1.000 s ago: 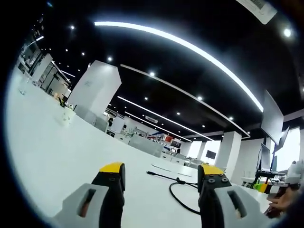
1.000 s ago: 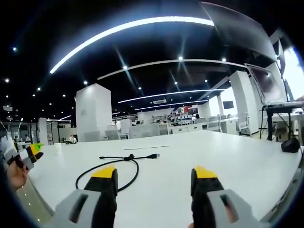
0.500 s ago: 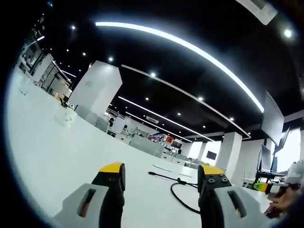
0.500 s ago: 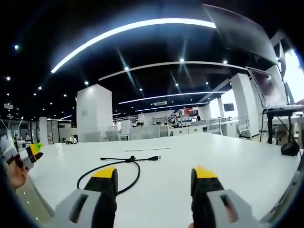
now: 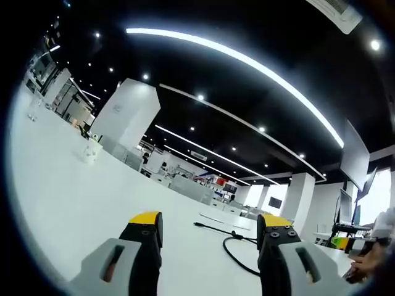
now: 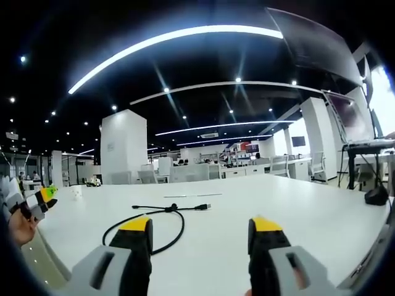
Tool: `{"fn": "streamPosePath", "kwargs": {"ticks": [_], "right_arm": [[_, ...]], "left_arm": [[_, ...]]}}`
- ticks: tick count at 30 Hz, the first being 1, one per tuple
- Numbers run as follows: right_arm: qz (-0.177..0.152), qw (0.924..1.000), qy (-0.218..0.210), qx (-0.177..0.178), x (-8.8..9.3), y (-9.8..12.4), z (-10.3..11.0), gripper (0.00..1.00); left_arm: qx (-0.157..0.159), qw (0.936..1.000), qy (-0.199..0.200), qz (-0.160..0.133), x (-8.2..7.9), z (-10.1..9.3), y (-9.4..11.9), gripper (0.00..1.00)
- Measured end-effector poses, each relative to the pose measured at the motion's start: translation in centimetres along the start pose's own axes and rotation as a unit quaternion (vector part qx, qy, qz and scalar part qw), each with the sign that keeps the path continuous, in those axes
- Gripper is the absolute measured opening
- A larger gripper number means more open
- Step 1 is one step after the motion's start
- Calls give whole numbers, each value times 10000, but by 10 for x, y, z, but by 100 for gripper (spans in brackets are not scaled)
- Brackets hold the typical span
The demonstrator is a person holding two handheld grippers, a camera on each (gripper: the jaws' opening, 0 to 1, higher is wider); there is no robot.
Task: Find the charging cable on the desk, coil it up and secure with Velcro.
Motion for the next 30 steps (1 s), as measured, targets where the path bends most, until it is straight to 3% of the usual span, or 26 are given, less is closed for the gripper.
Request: {"fn": "streamPosePath", "kwargs": {"ticks": [30], "right_arm": [[-55,10000,23,-13,-3,4,0,62]], "left_arm": [[28,10000,53,53,5,-1,0,61]]}}
Point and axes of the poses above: the point that each gripper's makers call its tool centre point, and the gripper's own axes: y roughly backward along the fingers, z roughly to its left, x roughly out of its underside, the point moved 9 cm from there along y, roughly backward along the fingers, and after that the axes turned 2 degrees about -y, right-handed, at the moved point
